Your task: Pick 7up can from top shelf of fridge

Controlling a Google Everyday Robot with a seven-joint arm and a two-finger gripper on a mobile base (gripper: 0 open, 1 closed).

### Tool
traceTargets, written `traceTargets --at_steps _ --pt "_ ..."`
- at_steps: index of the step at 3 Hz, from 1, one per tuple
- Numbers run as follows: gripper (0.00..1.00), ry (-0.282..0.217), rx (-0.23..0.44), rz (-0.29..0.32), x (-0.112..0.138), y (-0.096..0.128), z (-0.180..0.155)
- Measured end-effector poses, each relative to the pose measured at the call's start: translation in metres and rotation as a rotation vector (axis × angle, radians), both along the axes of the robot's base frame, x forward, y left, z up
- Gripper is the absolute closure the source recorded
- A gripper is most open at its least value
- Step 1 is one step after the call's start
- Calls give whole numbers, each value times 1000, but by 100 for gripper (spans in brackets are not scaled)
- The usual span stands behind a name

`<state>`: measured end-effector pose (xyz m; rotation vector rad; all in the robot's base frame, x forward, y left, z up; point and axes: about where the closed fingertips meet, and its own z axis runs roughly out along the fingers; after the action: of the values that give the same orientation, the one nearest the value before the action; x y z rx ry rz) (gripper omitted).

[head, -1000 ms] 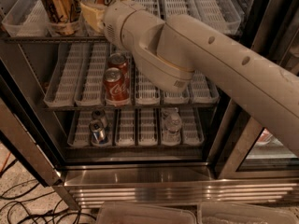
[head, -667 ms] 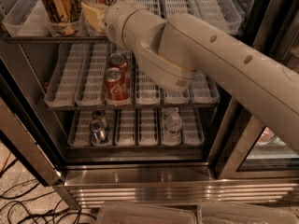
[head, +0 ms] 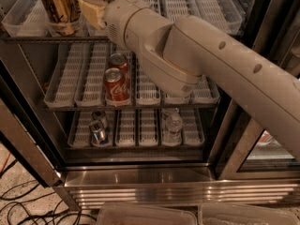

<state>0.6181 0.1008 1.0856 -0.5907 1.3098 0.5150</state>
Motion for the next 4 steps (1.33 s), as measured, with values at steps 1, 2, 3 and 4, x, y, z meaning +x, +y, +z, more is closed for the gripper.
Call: traceTargets --at_steps 1,2,3,4 --pt "100 -45 6 20 -10 3 10" --pt "100 -80 4 35 -20 7 17" --pt "100 -106 2 55 -31 11 22" --pt "100 -113 -1 72 -43 14 23"
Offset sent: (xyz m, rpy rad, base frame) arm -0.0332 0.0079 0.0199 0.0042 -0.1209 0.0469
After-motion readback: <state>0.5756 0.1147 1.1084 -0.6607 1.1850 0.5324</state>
